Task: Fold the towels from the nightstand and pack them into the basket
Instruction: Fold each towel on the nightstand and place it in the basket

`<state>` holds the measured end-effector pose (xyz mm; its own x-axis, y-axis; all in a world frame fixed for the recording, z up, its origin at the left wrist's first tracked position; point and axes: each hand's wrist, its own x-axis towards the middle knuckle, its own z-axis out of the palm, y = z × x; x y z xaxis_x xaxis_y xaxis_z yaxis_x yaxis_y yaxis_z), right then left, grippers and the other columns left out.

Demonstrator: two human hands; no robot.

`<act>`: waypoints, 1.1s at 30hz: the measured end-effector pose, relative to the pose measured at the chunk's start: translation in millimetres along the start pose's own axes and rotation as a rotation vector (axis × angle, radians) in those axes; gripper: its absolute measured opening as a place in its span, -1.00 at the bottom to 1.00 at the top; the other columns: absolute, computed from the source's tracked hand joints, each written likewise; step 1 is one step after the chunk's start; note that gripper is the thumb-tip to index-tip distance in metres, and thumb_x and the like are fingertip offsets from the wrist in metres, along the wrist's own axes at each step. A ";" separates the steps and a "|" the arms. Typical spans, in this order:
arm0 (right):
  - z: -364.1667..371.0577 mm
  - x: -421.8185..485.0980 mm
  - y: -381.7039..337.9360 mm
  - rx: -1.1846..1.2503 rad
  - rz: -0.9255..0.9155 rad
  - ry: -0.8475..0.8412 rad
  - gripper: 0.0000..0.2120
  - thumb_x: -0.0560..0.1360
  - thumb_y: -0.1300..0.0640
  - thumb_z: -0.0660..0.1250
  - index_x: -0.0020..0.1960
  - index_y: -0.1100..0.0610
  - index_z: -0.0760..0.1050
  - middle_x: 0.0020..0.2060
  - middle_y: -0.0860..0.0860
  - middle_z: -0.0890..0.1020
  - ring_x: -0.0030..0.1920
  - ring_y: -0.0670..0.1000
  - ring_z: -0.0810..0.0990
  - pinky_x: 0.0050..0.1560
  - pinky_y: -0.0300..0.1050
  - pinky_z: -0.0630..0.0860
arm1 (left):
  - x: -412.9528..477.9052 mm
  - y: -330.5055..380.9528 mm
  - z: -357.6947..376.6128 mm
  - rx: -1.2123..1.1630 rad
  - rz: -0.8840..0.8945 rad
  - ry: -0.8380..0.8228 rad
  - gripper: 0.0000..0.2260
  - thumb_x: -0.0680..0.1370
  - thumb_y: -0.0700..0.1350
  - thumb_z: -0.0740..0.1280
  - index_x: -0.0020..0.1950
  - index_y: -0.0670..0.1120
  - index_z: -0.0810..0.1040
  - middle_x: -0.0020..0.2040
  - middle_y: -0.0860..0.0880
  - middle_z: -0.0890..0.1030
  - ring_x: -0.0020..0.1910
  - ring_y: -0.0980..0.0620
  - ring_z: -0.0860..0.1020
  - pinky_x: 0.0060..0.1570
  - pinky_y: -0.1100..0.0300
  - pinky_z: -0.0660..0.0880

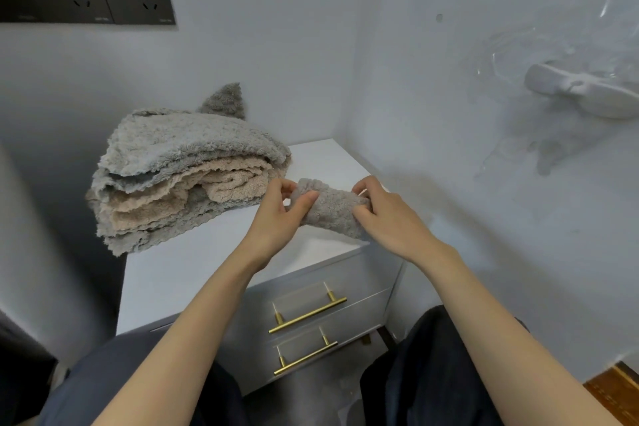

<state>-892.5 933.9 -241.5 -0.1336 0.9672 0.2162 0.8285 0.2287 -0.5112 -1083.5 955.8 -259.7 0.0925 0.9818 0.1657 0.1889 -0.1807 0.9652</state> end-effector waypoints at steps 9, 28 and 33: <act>-65.3 -45.7 -10.1 0.386 0.085 -0.099 -0.76 0.54 0.09 0.18 0.16 0.01 0.19 -0.01 -0.09 0.54 -0.19 -0.09 0.50 -0.13 -0.15 0.44 | -11.8 53.9 32.4 -0.106 0.092 -0.124 -0.82 0.53 0.02 0.37 0.01 0.03 0.40 0.07 -0.04 0.50 0.04 -0.04 0.53 0.11 0.03 0.52; -106.1 -231.9 66.8 0.566 0.475 -0.095 -0.62 0.37 -0.03 0.23 0.13 0.09 0.30 -0.09 0.10 0.46 -0.14 0.04 0.40 -0.15 -0.01 0.29 | -109.9 85.6 156.8 0.072 0.049 -0.659 -0.67 0.48 0.13 0.39 0.07 -0.06 0.45 0.10 -0.05 0.55 -0.01 0.10 0.54 -0.09 0.25 0.50; -97.6 -290.9 106.3 0.588 0.554 -0.073 -0.70 0.40 -0.03 0.23 0.07 0.09 0.34 -0.12 0.09 0.41 -0.14 0.05 0.35 -0.13 0.01 0.25 | -137.3 71.3 194.2 0.114 0.017 -0.776 -0.76 0.51 0.06 0.38 0.02 -0.08 0.49 0.06 -0.03 0.56 0.04 0.07 0.56 0.02 0.13 0.58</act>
<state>-712.5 666.0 -277.5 0.1605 0.9571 -0.2411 0.3662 -0.2846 -0.8859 -893.0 796.9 -252.8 0.7449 0.6654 -0.0492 0.2769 -0.2413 0.9301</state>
